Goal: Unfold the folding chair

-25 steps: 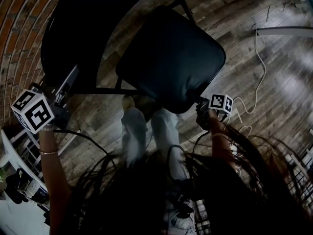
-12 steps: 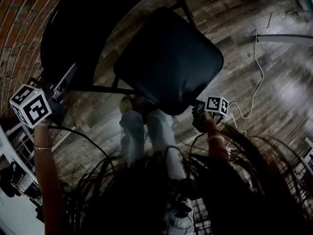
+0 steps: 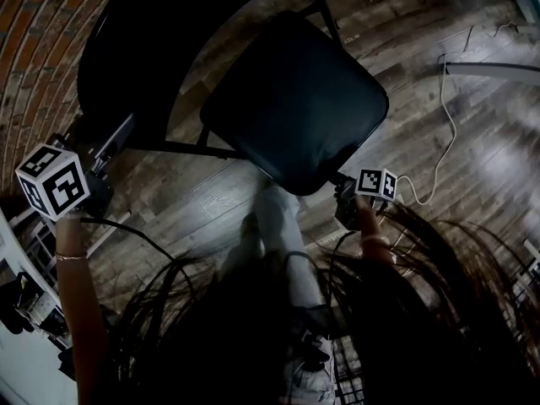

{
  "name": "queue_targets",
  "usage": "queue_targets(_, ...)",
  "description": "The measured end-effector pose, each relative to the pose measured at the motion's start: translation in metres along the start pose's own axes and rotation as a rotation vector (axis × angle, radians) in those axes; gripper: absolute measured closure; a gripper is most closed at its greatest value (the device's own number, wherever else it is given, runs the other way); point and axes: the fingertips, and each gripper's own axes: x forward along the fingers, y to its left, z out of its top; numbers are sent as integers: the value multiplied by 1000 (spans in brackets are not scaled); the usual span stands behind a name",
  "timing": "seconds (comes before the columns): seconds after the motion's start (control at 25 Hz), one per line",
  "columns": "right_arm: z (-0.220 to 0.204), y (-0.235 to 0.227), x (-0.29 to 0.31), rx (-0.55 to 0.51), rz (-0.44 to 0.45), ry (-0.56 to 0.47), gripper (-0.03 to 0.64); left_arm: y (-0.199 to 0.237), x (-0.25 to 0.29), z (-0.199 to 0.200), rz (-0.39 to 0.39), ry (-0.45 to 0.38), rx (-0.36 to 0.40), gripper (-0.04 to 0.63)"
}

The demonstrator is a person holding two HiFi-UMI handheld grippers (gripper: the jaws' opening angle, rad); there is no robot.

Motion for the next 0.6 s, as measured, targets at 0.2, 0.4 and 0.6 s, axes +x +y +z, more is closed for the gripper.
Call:
queue_targets(0.2, -20, 6, -1, -55, -9, 30, 367, 6, -15, -19, 13, -51, -16, 412)
queue_targets(0.4, -40, 10, -2, -133, -13, 42, 381, 6, -34, -51, 51, -71, -51, 420)
queue_targets(0.6, -65, 13, -4, -176, -23, 20, 390, -8, -56, -100, 51, -52, -81, 423)
